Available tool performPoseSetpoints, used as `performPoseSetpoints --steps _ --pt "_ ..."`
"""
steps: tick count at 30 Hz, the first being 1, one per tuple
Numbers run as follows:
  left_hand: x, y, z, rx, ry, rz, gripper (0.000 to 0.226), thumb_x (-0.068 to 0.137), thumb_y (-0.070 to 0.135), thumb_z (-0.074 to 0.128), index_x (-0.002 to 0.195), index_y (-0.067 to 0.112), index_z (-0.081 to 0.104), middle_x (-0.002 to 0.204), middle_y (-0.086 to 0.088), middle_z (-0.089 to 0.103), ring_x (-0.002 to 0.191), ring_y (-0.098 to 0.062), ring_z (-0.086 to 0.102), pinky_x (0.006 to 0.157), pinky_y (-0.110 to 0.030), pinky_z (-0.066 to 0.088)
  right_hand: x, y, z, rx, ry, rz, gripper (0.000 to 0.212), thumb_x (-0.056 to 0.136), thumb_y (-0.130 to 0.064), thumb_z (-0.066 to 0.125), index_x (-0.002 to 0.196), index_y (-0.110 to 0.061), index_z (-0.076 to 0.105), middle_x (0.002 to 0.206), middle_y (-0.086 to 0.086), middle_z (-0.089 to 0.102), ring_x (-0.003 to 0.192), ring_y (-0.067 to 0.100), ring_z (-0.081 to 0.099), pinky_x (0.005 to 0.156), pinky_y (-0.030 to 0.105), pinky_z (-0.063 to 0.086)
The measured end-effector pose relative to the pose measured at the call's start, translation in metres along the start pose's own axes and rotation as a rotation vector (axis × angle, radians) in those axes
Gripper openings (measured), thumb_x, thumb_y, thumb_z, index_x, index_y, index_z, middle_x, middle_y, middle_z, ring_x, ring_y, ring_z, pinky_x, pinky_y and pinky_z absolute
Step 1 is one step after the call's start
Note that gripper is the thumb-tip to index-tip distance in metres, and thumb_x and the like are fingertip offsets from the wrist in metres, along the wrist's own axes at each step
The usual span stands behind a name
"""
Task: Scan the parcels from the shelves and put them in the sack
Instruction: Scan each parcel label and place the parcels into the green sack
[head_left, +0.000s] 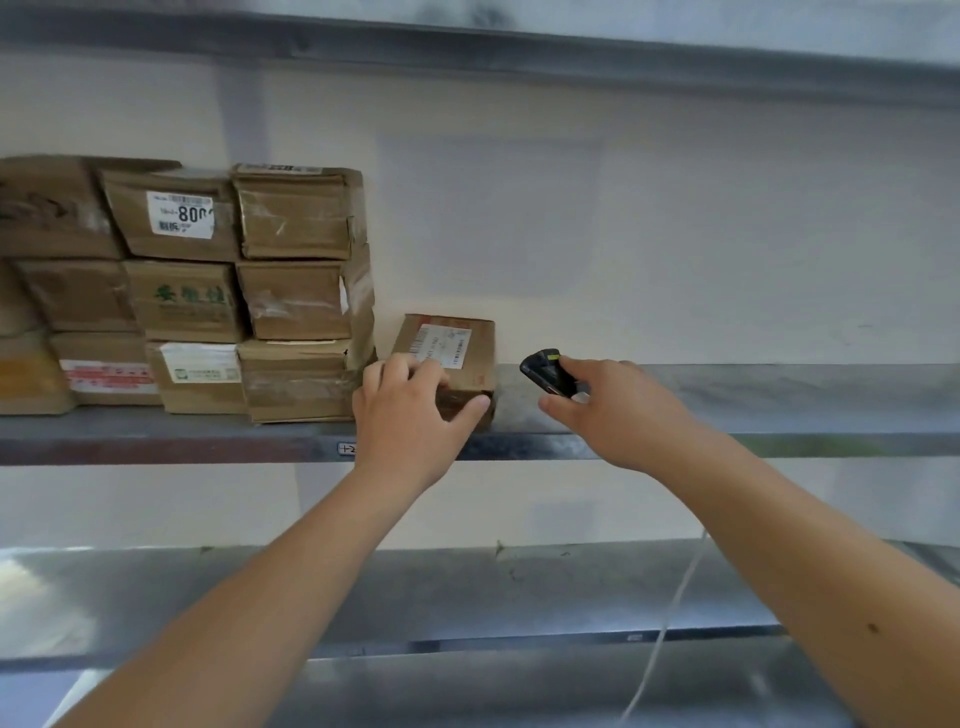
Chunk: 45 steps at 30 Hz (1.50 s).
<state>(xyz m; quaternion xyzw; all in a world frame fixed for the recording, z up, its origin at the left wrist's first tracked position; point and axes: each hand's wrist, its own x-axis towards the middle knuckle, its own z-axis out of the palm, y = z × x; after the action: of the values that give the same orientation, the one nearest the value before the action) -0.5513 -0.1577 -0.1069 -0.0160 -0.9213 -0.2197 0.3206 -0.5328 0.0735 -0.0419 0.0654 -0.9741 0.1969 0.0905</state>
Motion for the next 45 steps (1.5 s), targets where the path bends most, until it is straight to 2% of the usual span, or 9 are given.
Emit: performPoseSetpoints --steps 8,13,17,23,26,30,37,41,45 --pt "0.008 0.018 0.011 0.215 0.063 -0.087 0.088 0.06 0.094 0.058 0.111 0.022 0.055 0.118 -0.001 0.054 0.114 -0.027 0.044 0.087 -0.047 0.046 0.006 -0.003 -0.001 -0.009 0.007 -0.051 0.037 0.095 -0.058 0.053 0.121 -0.033 0.062 0.111 0.003 0.066 0.074 0.021 0.064 0.062 0.033 0.05" --pt "0.002 0.02 0.01 0.232 0.08 -0.057 0.082 0.066 0.081 0.044 0.12 0.02 0.054 0.118 -0.004 0.052 0.112 -0.029 0.043 0.088 -0.047 0.044 0.008 -0.002 -0.004 0.007 0.003 -0.06 0.032 0.096 -0.057 0.054 0.117 -0.034 0.062 0.101 0.004 0.065 0.073 0.021 0.062 0.06 0.033 0.042" --pt "0.001 0.013 -0.001 -0.003 -0.07 0.004 0.072 0.067 0.063 0.051 0.13 0.03 0.056 0.123 0.005 0.046 0.12 -0.021 0.034 0.101 -0.043 0.041 0.008 -0.003 -0.006 0.031 0.001 -0.1 0.028 0.097 -0.054 0.054 0.112 -0.031 0.062 0.096 0.006 0.064 0.071 0.023 0.062 0.059 0.033 0.042" --pt "-0.001 -0.002 -0.006 -0.504 -0.213 0.063 0.049 0.082 0.021 0.045 0.125 0.018 0.069 0.135 0.007 0.047 0.124 0.001 0.035 0.112 -0.021 0.033 0.007 -0.001 -0.01 0.04 0.015 -0.094 0.031 0.095 -0.057 0.055 0.116 -0.035 0.063 0.093 0.003 0.064 0.069 0.022 0.062 0.057 0.033 0.043" --pt "0.009 0.008 -0.002 -0.659 -0.163 -0.15 0.023 0.1 0.02 0.051 0.101 0.016 0.074 0.135 0.003 0.052 0.134 -0.012 0.042 0.108 -0.026 0.037 0.009 0.003 -0.015 0.065 0.031 -0.075 0.033 0.095 -0.055 0.056 0.117 -0.031 0.064 0.1 0.001 0.066 0.073 0.021 0.064 0.063 0.036 0.051" --pt "0.04 0.024 0.005 -0.803 -0.152 -0.487 0.018 0.096 0.035 0.066 0.089 0.018 0.066 0.116 -0.011 0.063 0.107 -0.031 0.065 0.075 -0.039 0.055 0.008 0.009 -0.018 0.025 0.04 -0.072 0.033 0.095 -0.054 0.057 0.118 -0.032 0.065 0.098 0.0 0.068 0.075 0.02 0.064 0.061 0.035 0.049" --pt "0.066 0.029 0.014 -0.625 -0.21 -0.683 0.086 0.077 0.043 0.089 0.144 0.032 0.036 0.141 -0.008 0.042 0.118 -0.032 0.054 0.089 -0.039 0.054 0.011 0.012 -0.018 0.033 0.048 -0.023 0.035 0.093 -0.057 0.057 0.117 -0.033 0.066 0.099 -0.004 0.069 0.076 0.018 0.064 0.062 0.033 0.049" --pt "0.066 0.022 0.019 -0.683 -0.273 -0.529 0.112 0.07 0.046 0.096 0.157 0.037 0.026 0.155 -0.007 0.046 0.137 -0.032 0.049 0.098 -0.038 0.049 0.011 0.017 -0.02 0.031 0.049 -0.006 0.037 0.095 -0.058 0.057 0.123 -0.034 0.063 0.11 -0.001 0.07 0.077 0.019 0.065 0.064 0.034 0.052" --pt "0.052 0.02 0.017 -0.641 -0.24 -0.257 0.099 0.066 0.052 0.096 0.146 0.054 0.039 0.156 -0.001 0.036 0.134 -0.024 0.045 0.107 -0.036 0.044 0.009 0.02 -0.023 0.038 0.055 0.035 0.039 0.098 -0.056 0.053 0.128 -0.034 0.061 0.102 0.001 0.069 0.075 0.02 0.065 0.058 0.033 0.046"
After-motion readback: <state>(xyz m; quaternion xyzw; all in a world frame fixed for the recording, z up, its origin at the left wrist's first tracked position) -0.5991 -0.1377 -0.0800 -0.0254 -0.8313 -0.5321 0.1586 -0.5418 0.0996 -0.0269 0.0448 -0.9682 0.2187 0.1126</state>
